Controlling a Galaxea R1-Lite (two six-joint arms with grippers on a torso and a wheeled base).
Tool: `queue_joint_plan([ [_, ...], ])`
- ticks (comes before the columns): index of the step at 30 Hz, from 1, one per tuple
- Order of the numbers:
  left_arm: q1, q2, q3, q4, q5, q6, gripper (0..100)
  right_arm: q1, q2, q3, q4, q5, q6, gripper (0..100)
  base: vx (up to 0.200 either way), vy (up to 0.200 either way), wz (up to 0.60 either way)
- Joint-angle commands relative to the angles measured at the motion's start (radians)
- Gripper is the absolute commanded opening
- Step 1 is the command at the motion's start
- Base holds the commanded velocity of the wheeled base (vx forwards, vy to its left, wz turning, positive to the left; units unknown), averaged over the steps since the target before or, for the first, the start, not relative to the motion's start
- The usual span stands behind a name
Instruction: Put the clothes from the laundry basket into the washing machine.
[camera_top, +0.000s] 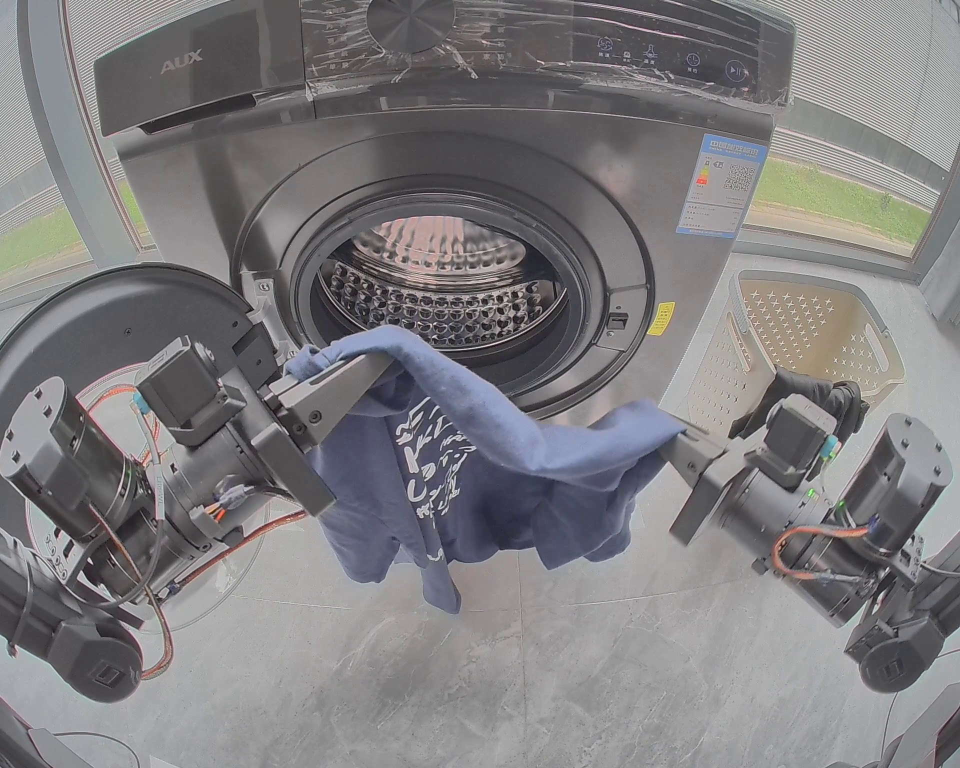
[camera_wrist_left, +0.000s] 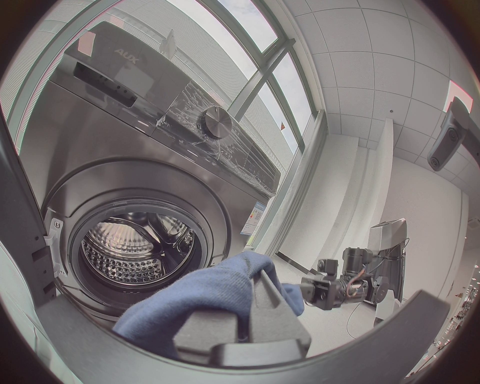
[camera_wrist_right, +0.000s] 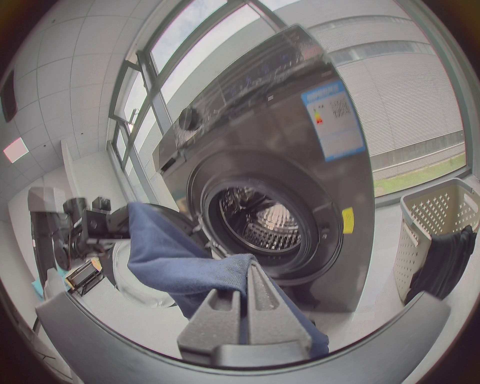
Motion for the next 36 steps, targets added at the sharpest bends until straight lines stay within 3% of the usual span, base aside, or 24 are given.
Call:
queue_joint_plan([
  [1,0.006,0.033,-0.024,-0.001,0.007,-0.001,0,0.068,0.084,0.055,-0.029,0.002,0.003,0,0.0,0.0,0.0],
  [3,0.005,0.034,-0.027,-0.001,0.005,-0.001,0,0.106,0.104,0.072,-0.061,-0.004,0.006,0,0.0,0.0,0.0],
  [4,0.005,0.034,-0.027,-0.001,0.007,-0.001,0,0.109,0.108,0.072,-0.063,-0.004,0.009,100,0.0,0.0,0.0],
  [6,0.003,0.033,-0.025,-0.001,0.007,-0.001,0,0.12,0.125,0.085,-0.057,-0.005,0.03,100,0.0,0.0,0.0],
  [11,0.005,0.031,-0.034,-0.001,0.007,-0.001,0,0.126,0.154,0.114,-0.053,0.001,0.021,100,0.0,0.0,0.0],
  [19,-0.009,0.021,-0.042,-0.001,0.007,0.004,0,0.163,0.302,0.055,-0.055,0.027,0.009,100,0.0,0.0,0.0],
  [28,-0.015,0.018,-0.053,-0.001,0.009,0.004,0,0.187,0.452,-0.141,-0.055,0.042,0.006,100,0.0,0.0,0.0],
  [31,-0.015,0.019,-0.053,-0.001,0.009,0.004,0,0.18,0.521,-0.262,-0.053,0.047,0.004,100,0.0,0.0,0.0],
  [36,-0.024,0.019,-0.053,-0.001,0.009,0.004,0,0.17,0.592,-0.38,-0.03,0.047,-0.014,100,0.0,0.0,0.0],
])
